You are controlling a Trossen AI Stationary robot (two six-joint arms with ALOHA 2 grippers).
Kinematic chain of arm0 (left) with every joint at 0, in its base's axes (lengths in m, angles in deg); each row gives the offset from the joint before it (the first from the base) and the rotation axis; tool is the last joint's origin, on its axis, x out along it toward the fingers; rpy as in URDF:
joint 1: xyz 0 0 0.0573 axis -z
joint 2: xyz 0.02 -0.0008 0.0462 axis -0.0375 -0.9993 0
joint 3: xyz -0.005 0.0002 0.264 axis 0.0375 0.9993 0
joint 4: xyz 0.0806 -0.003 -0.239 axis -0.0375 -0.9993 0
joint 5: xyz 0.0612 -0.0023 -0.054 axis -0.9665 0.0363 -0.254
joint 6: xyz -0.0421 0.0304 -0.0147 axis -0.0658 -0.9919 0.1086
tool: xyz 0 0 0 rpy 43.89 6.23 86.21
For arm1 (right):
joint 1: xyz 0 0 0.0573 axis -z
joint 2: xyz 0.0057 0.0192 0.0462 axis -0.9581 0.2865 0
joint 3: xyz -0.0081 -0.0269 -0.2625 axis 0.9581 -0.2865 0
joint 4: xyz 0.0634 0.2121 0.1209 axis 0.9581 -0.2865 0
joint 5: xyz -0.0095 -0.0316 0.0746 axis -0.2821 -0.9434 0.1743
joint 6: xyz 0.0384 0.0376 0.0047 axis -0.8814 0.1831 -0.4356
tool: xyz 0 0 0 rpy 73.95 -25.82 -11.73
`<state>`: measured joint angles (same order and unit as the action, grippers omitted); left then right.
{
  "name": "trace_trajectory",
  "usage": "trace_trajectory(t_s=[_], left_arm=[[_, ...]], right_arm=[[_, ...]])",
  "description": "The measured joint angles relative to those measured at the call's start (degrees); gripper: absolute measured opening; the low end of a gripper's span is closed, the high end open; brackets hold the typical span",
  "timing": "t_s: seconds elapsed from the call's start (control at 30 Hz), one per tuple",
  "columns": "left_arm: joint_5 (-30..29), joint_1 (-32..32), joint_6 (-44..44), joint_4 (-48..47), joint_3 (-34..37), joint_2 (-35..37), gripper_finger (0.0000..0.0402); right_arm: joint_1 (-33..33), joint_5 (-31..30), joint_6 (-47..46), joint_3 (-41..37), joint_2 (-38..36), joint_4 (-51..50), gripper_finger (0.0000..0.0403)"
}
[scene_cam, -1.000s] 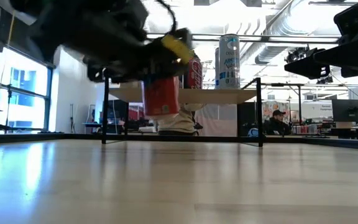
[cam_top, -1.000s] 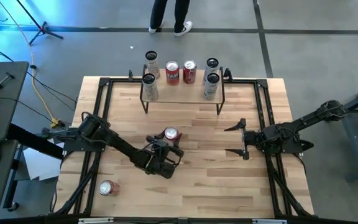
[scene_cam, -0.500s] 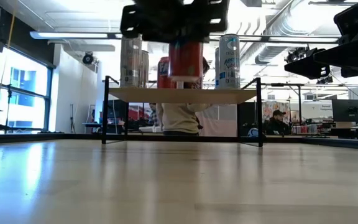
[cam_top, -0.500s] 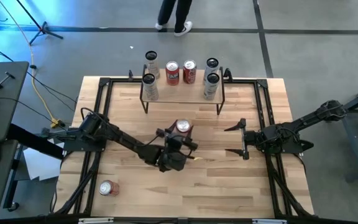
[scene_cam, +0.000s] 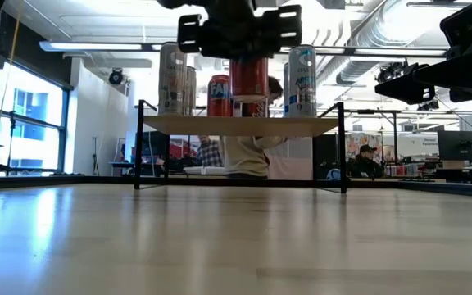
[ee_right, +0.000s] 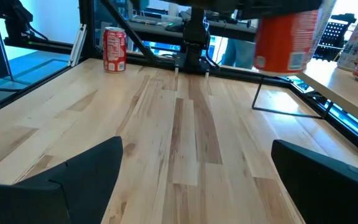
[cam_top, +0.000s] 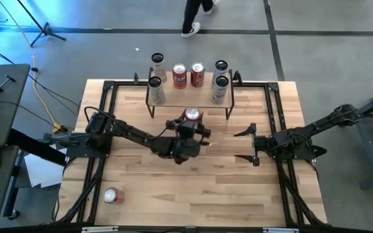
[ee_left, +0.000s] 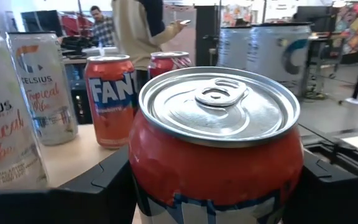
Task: Place canned beverage on shelf
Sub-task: Put the red soda can on the shelf aligned with the other red soda can
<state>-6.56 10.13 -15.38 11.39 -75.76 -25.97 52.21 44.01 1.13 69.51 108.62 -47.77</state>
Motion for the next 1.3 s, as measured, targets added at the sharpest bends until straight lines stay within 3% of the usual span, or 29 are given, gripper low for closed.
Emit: trace_trajectory(t_s=[0.27, 0.67, 0.97, 1.3], left_arm=[[0.0, -4.0, -3.0, 0.1, -0.4, 0.0, 0.0254], [0.1, -9.6, 0.3, 0.1, -0.4, 0.0, 0.0259], [0.1, -12.2, -3.0, -0.1, -0.4, 0.0, 0.0260], [0.1, -13.5, 0.3, -0.4, -0.4, 0.0, 0.0260]], right_arm=[[0.0, 0.0, 0.0, 0.0, 0.0, 0.0, 0.0400], [0.0, 0.0, 0.0, 0.0, 0.0, 0.0, 0.0400], [0.0, 0.0, 0.0, 0.0, 0.0, 0.0, 0.0400], [0.0, 0.0, 0.0, 0.0, 0.0, 0.0, 0.0400]])
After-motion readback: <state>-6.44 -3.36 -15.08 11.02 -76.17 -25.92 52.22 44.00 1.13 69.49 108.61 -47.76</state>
